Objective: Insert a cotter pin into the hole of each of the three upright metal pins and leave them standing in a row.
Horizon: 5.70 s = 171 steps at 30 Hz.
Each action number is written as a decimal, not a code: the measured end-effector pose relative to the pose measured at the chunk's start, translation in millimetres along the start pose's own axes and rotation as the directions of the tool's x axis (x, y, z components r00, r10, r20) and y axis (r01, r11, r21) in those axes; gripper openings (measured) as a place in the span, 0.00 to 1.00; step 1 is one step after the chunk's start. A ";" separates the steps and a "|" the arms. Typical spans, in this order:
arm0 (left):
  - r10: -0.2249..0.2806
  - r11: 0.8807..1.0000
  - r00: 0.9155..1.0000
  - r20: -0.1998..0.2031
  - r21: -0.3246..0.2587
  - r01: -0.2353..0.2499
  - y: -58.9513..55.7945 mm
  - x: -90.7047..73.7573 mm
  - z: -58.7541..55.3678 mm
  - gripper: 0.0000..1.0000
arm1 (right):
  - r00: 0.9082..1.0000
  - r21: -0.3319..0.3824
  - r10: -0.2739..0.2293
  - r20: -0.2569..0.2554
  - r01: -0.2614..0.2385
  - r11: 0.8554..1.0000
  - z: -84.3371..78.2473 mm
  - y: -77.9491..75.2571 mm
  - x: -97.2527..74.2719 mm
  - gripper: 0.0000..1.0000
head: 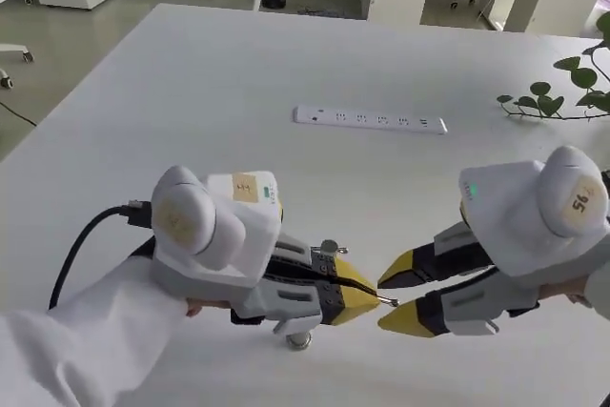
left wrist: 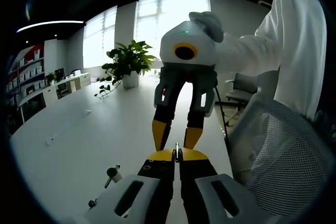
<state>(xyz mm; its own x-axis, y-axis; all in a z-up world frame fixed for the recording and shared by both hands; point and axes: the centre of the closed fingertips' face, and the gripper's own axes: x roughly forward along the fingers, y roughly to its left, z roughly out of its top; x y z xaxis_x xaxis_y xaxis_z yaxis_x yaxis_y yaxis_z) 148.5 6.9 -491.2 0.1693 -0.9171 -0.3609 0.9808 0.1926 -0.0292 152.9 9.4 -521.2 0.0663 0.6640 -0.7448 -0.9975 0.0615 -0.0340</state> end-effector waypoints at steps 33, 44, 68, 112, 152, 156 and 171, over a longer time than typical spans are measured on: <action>0.043 0.998 0.998 -0.053 0.055 -0.041 -3.3 -0.2 -22.5 0.24 | 0.998 0.012 0.051 -0.023 -0.050 0.999 -2.1 10.2 -5.7 0.00; 0.211 0.975 0.973 -0.088 -0.047 -0.216 27.0 -24.0 -53.8 0.39 | 0.999 0.072 0.016 -0.051 -0.012 0.997 -11.1 4.7 6.6 0.00; 0.223 0.950 0.963 -0.148 -0.188 -0.249 34.0 -14.5 -102.9 0.26 | 0.997 0.142 0.023 -0.069 -0.013 0.990 -13.5 -0.4 35.7 0.00; 0.195 0.951 0.964 -0.182 -0.205 -0.231 29.3 -13.0 -109.1 0.12 | 0.997 0.021 0.030 -0.067 -0.029 0.999 3.5 -4.6 77.5 0.00; 0.165 0.927 0.965 -0.205 -0.301 -0.222 25.2 -59.7 -111.7 0.66 | 0.996 0.069 0.001 0.087 -0.007 0.998 21.4 0.8 76.8 0.18; 0.154 0.929 0.971 -0.182 -0.307 -0.205 20.7 -68.0 -107.5 0.81 | 0.995 0.099 -0.018 0.094 0.008 0.995 17.6 -1.4 81.1 0.16; 0.170 0.931 0.970 -0.171 -0.295 -0.215 -1.4 -88.1 -100.5 0.99 | 0.991 0.175 -0.033 0.129 0.010 0.984 18.9 1.7 95.6 0.12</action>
<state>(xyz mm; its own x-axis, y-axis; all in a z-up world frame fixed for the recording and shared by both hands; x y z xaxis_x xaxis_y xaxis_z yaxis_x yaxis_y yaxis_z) 122.5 122.5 -553.1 0.3144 -0.7975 -0.5149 0.8484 0.4794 -0.2244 158.0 87.1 -579.9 0.1013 0.7523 -0.6510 -0.9773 0.1976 0.0762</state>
